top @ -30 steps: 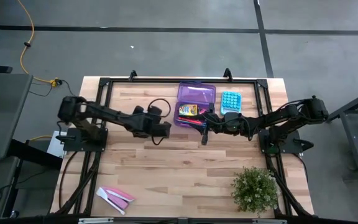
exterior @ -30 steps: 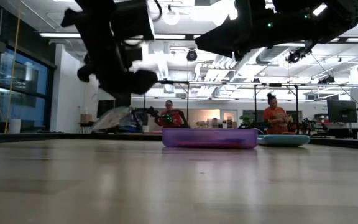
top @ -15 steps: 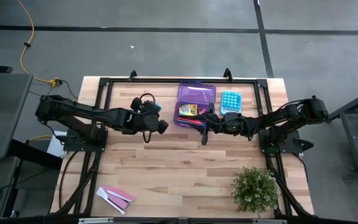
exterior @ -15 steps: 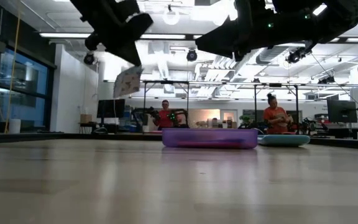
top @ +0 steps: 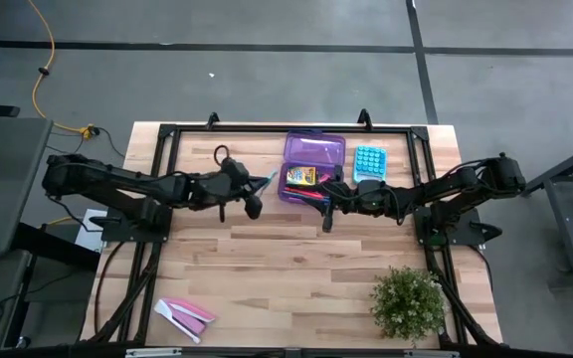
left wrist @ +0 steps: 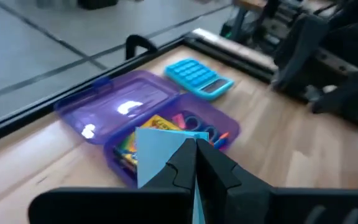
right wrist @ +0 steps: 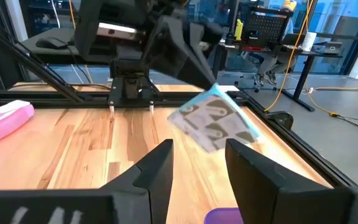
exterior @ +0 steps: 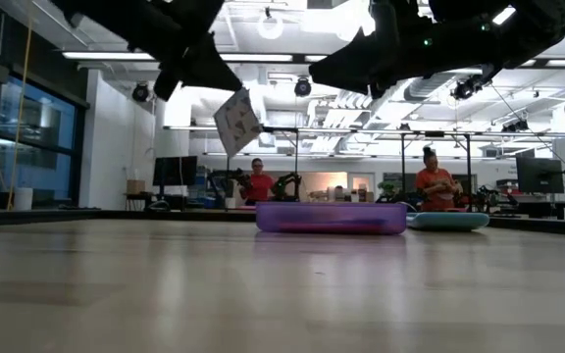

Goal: Pack school essentials
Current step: Put the light blue sticky note into the violet supply box

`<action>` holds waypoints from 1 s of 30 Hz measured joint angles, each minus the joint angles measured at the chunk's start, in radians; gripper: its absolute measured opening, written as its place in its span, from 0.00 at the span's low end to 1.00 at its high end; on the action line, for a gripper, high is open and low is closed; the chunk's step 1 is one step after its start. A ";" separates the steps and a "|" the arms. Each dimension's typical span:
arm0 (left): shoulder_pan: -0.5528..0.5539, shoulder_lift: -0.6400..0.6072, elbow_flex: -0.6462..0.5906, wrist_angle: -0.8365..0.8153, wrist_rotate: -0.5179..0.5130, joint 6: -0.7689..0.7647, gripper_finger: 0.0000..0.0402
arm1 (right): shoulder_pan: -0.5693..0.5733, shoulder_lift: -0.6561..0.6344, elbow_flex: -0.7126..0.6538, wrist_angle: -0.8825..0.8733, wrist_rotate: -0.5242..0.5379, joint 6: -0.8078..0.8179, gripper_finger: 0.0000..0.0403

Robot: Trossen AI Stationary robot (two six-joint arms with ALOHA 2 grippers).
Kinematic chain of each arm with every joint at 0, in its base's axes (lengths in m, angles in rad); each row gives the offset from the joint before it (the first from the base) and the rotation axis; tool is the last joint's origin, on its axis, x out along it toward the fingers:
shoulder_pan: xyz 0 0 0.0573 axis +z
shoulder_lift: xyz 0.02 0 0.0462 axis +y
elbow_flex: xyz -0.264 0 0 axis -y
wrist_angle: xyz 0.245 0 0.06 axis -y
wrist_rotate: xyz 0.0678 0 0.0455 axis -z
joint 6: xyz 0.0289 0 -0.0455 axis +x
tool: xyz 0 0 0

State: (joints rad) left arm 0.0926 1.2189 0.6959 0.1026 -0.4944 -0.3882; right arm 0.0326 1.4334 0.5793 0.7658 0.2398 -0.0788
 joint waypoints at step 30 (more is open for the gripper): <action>-0.182 0.019 -0.083 0.169 0.380 0.107 0.04 | 0.000 0.000 0.000 -0.006 -0.046 0.000 0.35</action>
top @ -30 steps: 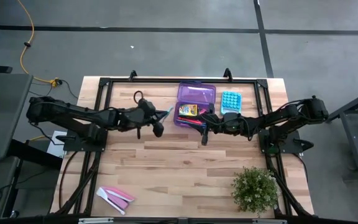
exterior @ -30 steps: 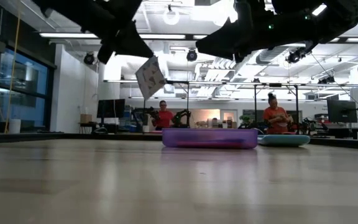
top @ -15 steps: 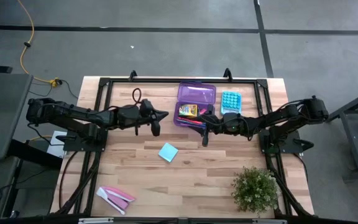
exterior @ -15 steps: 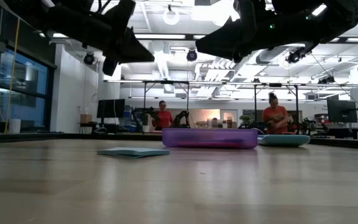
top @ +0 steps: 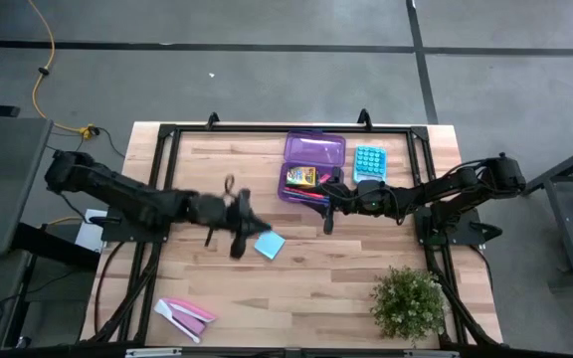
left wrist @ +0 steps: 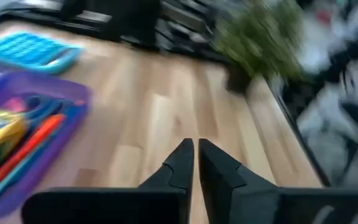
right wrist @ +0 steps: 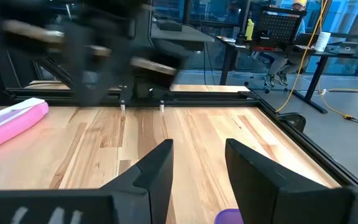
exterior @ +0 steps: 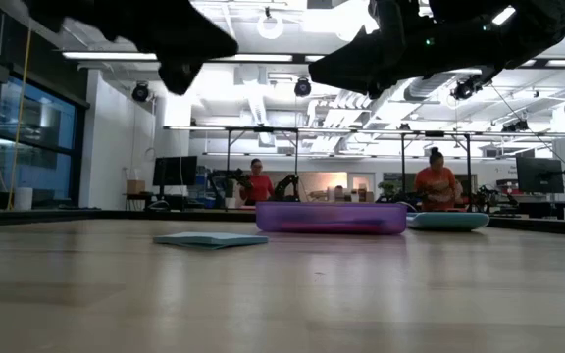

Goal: Pack school essentials
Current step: Put the light blue sticky note into the violet supply box

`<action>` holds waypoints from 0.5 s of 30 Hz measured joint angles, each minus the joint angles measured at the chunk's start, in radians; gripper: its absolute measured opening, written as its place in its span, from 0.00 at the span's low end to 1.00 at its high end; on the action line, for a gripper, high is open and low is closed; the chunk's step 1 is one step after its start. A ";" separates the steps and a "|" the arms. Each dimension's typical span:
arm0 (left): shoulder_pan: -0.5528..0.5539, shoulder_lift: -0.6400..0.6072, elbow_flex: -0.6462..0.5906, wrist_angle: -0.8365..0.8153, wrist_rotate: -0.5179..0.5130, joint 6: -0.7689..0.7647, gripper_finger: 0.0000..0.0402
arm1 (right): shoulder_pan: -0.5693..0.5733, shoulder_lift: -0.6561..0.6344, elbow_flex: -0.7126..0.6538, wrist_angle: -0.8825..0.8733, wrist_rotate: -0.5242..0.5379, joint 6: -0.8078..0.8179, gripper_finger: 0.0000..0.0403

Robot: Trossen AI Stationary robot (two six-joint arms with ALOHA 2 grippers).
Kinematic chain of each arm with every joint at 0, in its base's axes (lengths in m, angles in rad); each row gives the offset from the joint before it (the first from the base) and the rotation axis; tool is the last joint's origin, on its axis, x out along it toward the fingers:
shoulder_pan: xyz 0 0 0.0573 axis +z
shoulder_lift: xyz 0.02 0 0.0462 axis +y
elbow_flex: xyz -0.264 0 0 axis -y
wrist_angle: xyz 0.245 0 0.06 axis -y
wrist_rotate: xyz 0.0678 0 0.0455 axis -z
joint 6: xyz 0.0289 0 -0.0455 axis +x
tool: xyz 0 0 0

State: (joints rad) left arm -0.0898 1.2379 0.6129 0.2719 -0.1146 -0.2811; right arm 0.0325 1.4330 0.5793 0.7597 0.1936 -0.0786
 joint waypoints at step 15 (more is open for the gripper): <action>-0.330 0.326 0.212 -0.301 -0.401 0.411 0.38 | 0.000 0.000 0.000 -0.001 0.004 0.010 0.35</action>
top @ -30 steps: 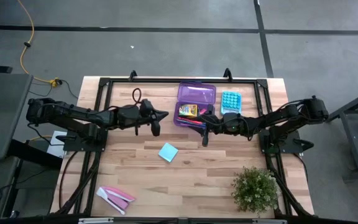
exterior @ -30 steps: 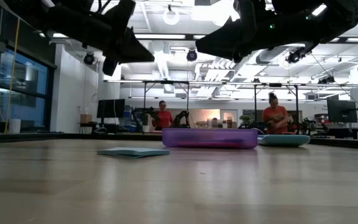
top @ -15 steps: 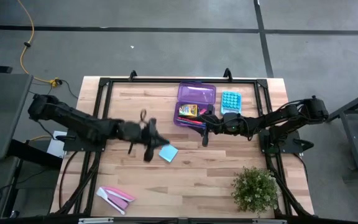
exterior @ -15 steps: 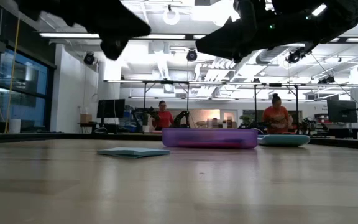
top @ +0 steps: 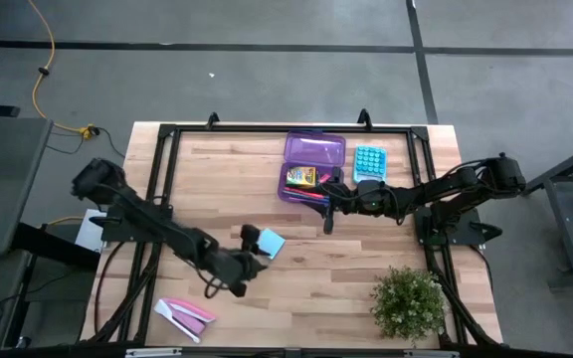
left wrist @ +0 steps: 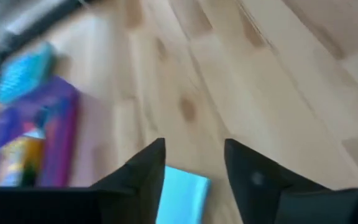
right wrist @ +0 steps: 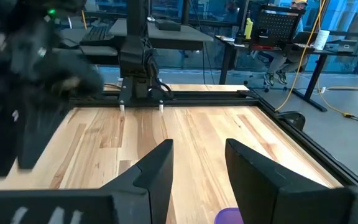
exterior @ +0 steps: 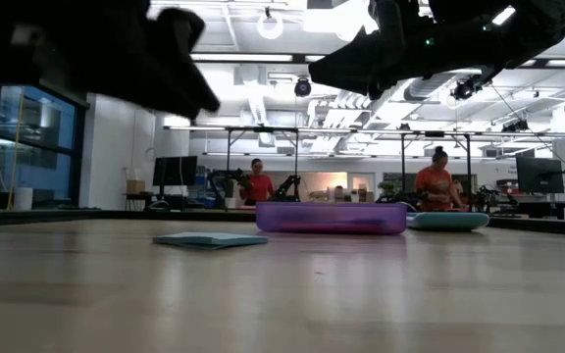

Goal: Pack school essentials
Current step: Put the light blue sticky note into the violet supply box

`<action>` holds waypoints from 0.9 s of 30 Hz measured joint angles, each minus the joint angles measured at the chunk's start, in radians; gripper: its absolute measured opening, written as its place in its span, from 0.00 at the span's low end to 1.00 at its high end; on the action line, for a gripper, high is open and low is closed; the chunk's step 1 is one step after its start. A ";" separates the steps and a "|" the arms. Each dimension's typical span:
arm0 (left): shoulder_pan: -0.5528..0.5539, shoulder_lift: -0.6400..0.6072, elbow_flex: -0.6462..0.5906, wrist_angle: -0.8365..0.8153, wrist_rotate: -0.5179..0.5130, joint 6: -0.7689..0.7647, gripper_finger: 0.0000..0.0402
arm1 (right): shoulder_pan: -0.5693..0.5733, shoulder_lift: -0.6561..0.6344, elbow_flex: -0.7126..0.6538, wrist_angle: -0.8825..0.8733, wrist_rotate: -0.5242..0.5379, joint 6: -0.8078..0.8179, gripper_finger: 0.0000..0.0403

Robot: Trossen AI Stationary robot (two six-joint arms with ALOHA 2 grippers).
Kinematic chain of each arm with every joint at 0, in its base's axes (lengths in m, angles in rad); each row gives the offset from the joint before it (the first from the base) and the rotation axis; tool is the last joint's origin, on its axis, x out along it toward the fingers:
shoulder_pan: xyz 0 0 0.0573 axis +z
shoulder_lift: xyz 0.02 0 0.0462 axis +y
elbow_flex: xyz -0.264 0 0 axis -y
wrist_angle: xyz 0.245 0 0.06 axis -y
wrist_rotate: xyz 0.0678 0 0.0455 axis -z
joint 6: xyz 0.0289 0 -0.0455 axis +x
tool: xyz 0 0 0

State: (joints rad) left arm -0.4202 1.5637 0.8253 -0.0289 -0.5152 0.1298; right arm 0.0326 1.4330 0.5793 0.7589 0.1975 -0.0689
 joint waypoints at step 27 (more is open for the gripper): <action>0.087 0.332 0.192 -0.304 0.077 -0.025 0.47 | 0.000 0.000 0.000 -0.014 -0.001 0.012 0.35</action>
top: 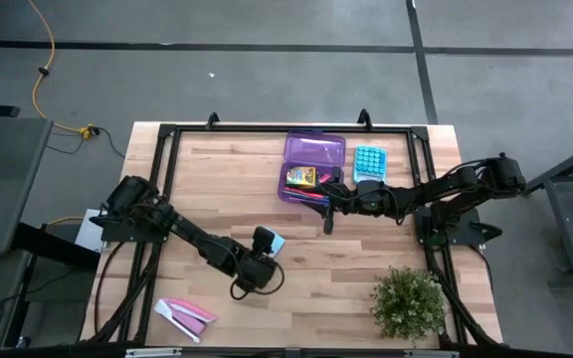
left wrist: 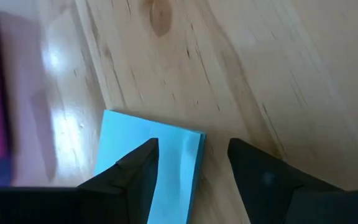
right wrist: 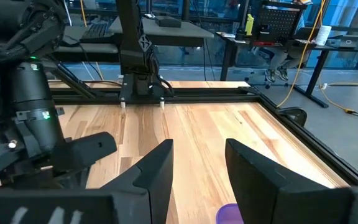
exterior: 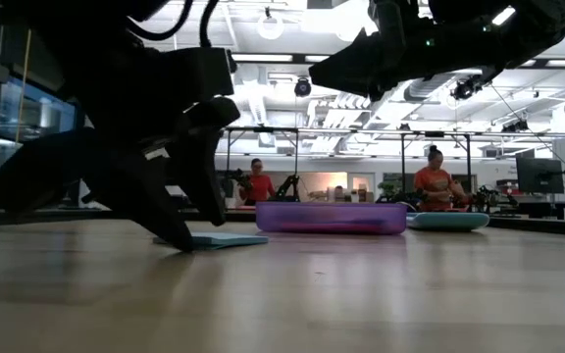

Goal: Pack school essentials
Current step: Put the light blue sticky note into the violet supply box

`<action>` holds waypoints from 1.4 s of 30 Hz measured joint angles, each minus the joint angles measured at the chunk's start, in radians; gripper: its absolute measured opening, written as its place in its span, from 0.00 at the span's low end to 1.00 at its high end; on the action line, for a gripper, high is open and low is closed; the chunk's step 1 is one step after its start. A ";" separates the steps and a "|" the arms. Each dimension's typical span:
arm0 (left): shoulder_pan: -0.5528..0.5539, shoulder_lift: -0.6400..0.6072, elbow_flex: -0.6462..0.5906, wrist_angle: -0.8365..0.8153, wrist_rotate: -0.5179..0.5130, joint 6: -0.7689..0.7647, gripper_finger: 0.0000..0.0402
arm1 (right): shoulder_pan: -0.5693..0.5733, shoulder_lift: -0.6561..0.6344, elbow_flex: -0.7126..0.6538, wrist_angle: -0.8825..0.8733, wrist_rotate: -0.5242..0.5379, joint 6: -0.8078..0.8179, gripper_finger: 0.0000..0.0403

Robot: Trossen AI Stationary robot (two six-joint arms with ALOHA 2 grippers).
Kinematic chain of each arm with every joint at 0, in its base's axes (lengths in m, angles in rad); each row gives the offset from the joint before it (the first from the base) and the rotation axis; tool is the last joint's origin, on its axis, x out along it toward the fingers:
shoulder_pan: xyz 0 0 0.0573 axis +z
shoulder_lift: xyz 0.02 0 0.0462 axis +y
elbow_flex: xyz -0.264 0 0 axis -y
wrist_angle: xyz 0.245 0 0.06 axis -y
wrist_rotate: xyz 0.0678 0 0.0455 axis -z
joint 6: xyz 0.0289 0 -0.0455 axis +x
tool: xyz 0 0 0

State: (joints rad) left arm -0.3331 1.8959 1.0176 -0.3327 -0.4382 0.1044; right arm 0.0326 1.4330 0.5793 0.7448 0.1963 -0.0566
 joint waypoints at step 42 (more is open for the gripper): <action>0.112 -0.104 0.056 -0.142 0.038 -0.023 0.00 | 0.000 0.000 0.000 -0.014 0.002 0.005 0.35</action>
State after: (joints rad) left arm -0.2211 1.7916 1.0740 -0.4746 -0.4004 0.0813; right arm 0.0322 1.4330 0.5797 0.7307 0.1978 -0.0517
